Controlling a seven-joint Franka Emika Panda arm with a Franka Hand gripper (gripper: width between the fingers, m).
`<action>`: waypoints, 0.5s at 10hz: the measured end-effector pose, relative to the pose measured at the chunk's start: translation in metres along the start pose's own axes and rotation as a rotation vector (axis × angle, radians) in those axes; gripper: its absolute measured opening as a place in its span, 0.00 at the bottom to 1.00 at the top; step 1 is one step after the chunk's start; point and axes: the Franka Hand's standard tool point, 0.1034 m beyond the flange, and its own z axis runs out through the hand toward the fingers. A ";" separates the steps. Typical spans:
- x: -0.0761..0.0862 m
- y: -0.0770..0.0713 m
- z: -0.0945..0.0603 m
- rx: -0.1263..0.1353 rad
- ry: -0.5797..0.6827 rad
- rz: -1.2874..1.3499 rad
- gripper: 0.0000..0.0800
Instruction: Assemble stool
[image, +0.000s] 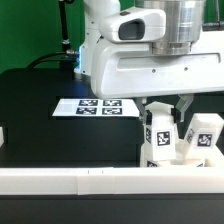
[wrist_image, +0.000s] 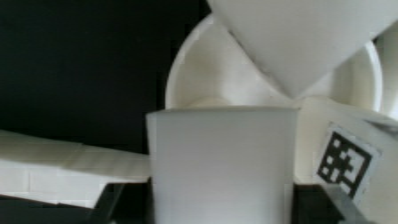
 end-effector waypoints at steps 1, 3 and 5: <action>0.000 0.000 0.000 0.000 0.000 0.024 0.42; 0.000 0.000 0.000 0.002 0.000 0.145 0.42; 0.000 0.000 0.000 0.002 0.000 0.378 0.42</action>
Offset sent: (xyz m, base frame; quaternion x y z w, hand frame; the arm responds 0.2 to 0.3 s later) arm 0.0000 0.0000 0.0000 0.0000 0.0000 0.1790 0.9838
